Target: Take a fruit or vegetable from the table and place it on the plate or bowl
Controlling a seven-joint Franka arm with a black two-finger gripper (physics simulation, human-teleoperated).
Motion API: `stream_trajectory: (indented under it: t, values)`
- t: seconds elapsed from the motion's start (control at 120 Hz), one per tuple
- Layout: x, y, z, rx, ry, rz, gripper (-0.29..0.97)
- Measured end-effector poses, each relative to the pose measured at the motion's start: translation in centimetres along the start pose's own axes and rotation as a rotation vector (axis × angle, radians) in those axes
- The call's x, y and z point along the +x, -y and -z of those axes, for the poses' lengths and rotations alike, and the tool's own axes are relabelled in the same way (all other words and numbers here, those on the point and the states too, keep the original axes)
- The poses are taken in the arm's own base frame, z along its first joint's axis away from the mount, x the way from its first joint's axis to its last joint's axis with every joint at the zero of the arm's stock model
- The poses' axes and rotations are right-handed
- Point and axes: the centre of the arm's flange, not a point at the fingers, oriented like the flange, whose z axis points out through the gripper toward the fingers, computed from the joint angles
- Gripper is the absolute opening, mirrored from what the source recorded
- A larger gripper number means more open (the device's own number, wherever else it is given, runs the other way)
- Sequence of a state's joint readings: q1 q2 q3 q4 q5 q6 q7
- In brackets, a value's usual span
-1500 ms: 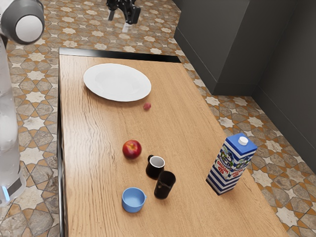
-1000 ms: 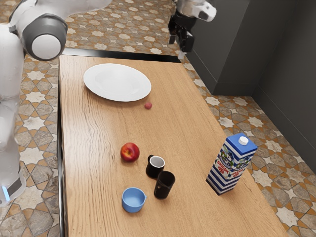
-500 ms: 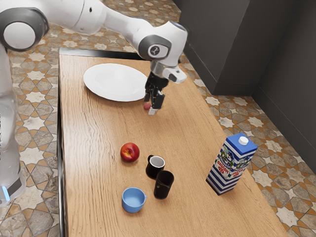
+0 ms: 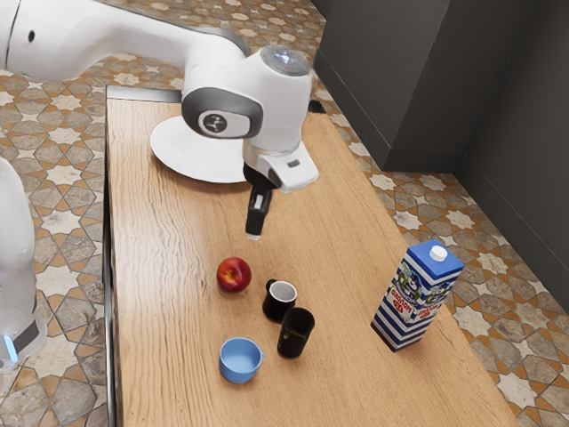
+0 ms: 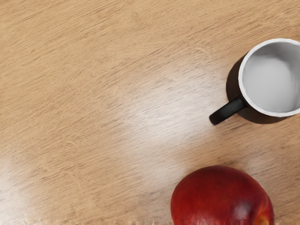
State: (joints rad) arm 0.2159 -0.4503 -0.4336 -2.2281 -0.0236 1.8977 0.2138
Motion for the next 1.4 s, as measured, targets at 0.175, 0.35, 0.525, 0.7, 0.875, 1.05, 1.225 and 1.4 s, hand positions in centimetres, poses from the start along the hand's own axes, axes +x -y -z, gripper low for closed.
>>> stream_trajectory:
  t: [0.175,0.35,0.525,0.7,0.875,1.05,1.225,1.4]
  values:
    - [-2.1,1.1,1.8,-0.044,-0.024,0.1,0.66]
    - [-2.3,0.0,1.0,-0.176,-0.027,0.132,0.65]
    - [-2.8,-2.4,-1.6,-0.213,0.057,0.101,0.65]
    - [-3.3,-4.1,-3.1,-0.221,0.123,0.073,0.65]
    - [-3.8,-4.2,-5.6,-0.24,0.131,0.093,0.65]
    - [-3.8,-3.5,-7.1,-0.238,0.088,0.12,0.65]
    - [-3.0,-3.0,-7.9,-0.233,0.042,0.133,0.65]
    - [-3.1,-2.8,-9.2,-0.235,0.04,0.141,0.67]
